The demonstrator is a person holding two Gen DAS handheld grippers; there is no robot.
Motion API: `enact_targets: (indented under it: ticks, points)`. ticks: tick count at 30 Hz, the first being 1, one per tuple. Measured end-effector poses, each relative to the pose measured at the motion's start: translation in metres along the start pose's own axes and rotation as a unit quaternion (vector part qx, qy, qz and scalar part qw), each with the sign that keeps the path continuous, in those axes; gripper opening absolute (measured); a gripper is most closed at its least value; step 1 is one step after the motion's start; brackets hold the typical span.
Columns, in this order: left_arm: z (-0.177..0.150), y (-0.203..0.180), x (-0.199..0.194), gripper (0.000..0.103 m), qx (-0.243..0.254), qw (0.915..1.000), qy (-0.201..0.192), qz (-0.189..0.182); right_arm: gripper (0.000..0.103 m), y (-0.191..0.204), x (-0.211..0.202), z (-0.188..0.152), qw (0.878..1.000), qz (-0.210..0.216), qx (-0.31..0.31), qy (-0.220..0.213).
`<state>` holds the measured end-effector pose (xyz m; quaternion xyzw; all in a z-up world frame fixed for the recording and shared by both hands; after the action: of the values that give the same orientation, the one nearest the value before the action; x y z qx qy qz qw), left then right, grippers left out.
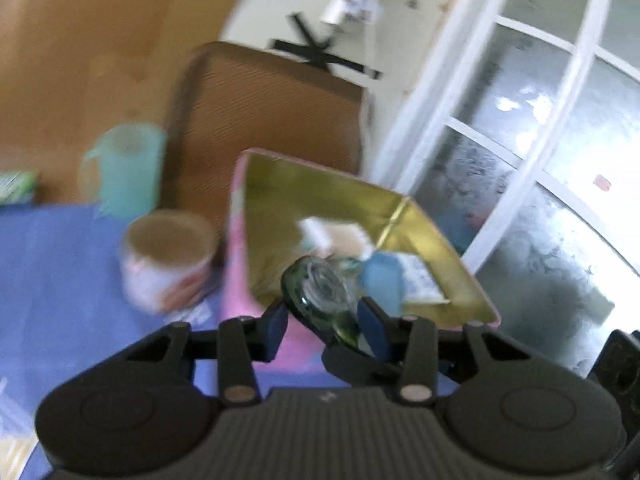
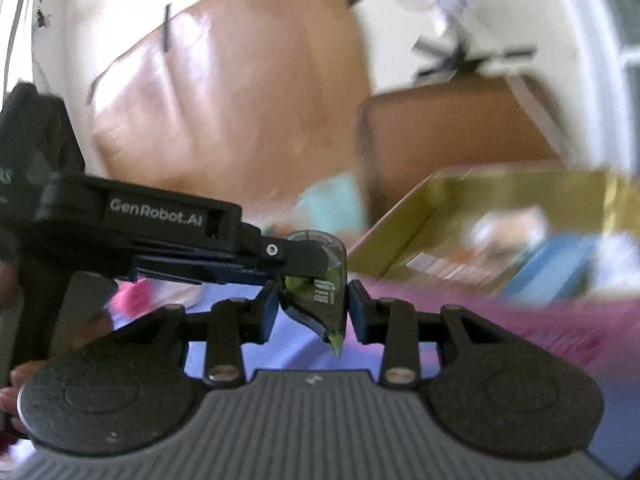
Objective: Organize soft objects
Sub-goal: 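Drop the correction tape dispenser into the pink tin, then move the left gripper back over the table toward the pink sock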
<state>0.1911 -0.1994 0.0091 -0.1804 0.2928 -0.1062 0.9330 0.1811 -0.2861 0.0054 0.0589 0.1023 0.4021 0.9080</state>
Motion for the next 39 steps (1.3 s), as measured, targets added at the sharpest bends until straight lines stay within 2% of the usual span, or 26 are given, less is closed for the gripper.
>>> enact_targets:
  ticks: [1, 3, 5, 6, 8, 9, 10, 11, 12, 14, 17, 22, 24, 26, 29, 34, 36, 38, 39]
  points:
    - [0.004, -0.007, 0.010, 0.040, 0.008, 1.0000, 0.001, -0.002, 0.040, -0.014, 0.001, 0.002, 1.000, -0.013, -0.005, -0.003]
    - [0.010, -0.019, 0.030, 0.049, 0.024, 0.9997, 0.001, 0.009, 0.040, -0.035, 0.013, 0.004, 0.999, -0.049, -0.011, -0.002]
    - [0.014, -0.024, 0.046, 0.051, 0.034, 0.9991, 0.001, 0.027, 0.040, -0.060, 0.030, 0.002, 0.996, -0.091, -0.013, 0.011]
    - [0.014, -0.023, 0.049, 0.051, 0.033, 0.9989, 0.003, 0.032, 0.040, -0.073, 0.035, 0.000, 0.993, -0.112, -0.022, 0.022]
    - [0.013, -0.017, 0.049, 0.051, 0.021, 0.9990, 0.010, 0.037, 0.041, -0.093, 0.051, -0.006, 0.980, -0.187, -0.039, 0.051]
    - [0.011, -0.014, 0.046, 0.051, 0.016, 0.9992, 0.011, 0.035, 0.042, -0.102, 0.052, -0.008, 0.976, -0.207, -0.030, 0.055]
    - [0.010, -0.011, 0.042, 0.051, 0.016, 0.9992, 0.011, 0.036, 0.049, -0.111, 0.048, -0.008, 0.976, -0.212, -0.004, 0.051]
    - [0.009, -0.010, 0.041, 0.052, 0.020, 0.9988, 0.008, 0.044, 0.059, -0.117, 0.042, -0.007, 0.978, -0.206, 0.021, 0.039]
    - [0.008, -0.009, 0.038, 0.053, 0.025, 0.9981, 0.006, 0.055, 0.061, -0.126, 0.033, -0.006, 0.979, -0.201, 0.040, 0.025]
    - [0.004, -0.007, 0.033, 0.053, 0.032, 0.9972, 0.007, 0.067, 0.062, -0.128, 0.019, -0.006, 0.978, -0.202, 0.055, 0.009]
    - [-0.003, -0.001, 0.017, 0.054, 0.034, 0.9970, 0.000, 0.070, 0.061, -0.118, 0.003, -0.003, 0.980, -0.184, 0.074, -0.010]
    - [-0.026, 0.034, -0.028, 0.059, 0.027, 0.9955, -0.018, 0.090, 0.059, -0.073, -0.007, 0.009, 0.989, -0.129, 0.061, -0.039]
    - [-0.039, 0.058, -0.050, 0.062, 0.020, 0.9933, -0.025, 0.111, 0.059, -0.051, 0.001, 0.013, 0.993, -0.099, 0.051, -0.034]
    - [-0.052, 0.090, -0.078, 0.064, 0.006, 0.9886, -0.037, 0.146, 0.059, -0.024, 0.017, 0.013, 0.998, -0.051, 0.033, -0.013]
    - [-0.068, 0.143, -0.120, 0.064, -0.039, 0.9753, -0.062, 0.208, 0.059, 0.022, 0.043, 0.008, 0.999, 0.023, 0.004, 0.029]
    - [-0.084, 0.226, -0.185, 0.065, -0.122, 0.9253, -0.131, 0.334, 0.059, 0.111, 0.100, -0.003, 0.986, 0.125, -0.051, 0.095]
    - [-0.089, 0.244, -0.198, 0.066, -0.152, 0.9103, -0.154, 0.353, 0.059, 0.150, 0.120, -0.002, 0.978, 0.155, -0.090, 0.102]
    - [-0.094, 0.253, -0.209, 0.066, -0.192, 0.9040, -0.180, 0.337, 0.059, 0.184, 0.139, 0.000, 0.970, 0.186, -0.114, 0.106]
    - [-0.094, 0.252, -0.215, 0.067, -0.197, 0.8980, -0.200, 0.339, 0.059, 0.201, 0.148, 0.001, 0.965, 0.202, -0.128, 0.106]
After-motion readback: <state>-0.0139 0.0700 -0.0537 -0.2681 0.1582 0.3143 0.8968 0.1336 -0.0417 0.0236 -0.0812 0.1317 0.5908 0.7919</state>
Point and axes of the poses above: each gripper's, at about its wrist camera, not at the fingertips, and x roughly the way its jaws point, y to its left, z to its top, the point moved 5 cm from there along x, roughly the way its jaws point, and after that the axes turned 5 degrees about -x, right-handed, at the moved point
